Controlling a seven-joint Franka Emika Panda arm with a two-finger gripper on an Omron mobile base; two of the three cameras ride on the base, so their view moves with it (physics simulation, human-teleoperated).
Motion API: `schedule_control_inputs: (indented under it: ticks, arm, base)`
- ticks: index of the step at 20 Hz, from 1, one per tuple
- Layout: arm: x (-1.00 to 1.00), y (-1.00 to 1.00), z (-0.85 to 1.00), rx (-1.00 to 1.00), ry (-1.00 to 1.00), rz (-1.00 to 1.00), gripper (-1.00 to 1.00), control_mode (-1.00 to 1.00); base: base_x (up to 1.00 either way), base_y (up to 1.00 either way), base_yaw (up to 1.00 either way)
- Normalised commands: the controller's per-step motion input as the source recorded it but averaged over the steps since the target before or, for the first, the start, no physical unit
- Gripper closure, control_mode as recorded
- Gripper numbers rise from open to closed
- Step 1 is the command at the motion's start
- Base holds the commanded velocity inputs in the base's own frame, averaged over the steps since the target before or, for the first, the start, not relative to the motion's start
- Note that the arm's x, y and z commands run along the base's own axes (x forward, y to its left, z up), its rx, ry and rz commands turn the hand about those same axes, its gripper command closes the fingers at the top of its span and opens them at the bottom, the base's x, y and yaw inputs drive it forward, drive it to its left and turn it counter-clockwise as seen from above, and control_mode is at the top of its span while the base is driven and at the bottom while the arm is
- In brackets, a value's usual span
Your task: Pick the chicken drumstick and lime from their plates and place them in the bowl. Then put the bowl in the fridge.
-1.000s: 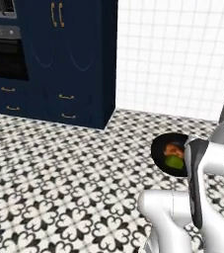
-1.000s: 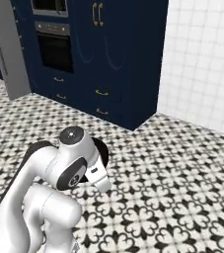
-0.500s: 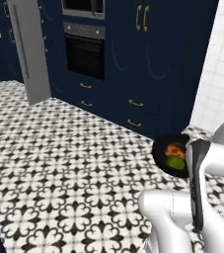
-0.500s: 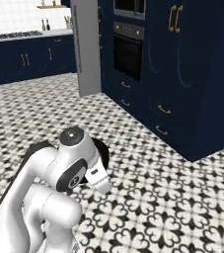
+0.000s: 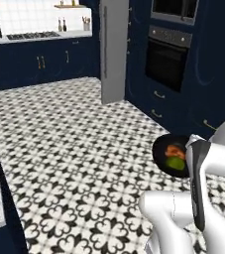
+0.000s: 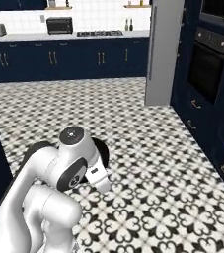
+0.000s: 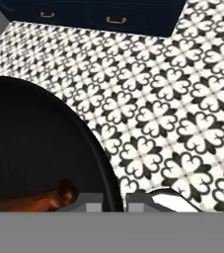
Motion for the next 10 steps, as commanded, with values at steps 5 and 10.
schedule_control_inputs:
  ticks: [5,10]
  arm:
    - [0.0,0.0,0.0,0.0,0.0,0.0,1.0,1.0]
    - [0.0,0.0,0.0,0.0,0.0,0.0,1.0,1.0]
  base:
    - [1.0,-0.28,0.51]
    - [1.0,-0.21,0.12]
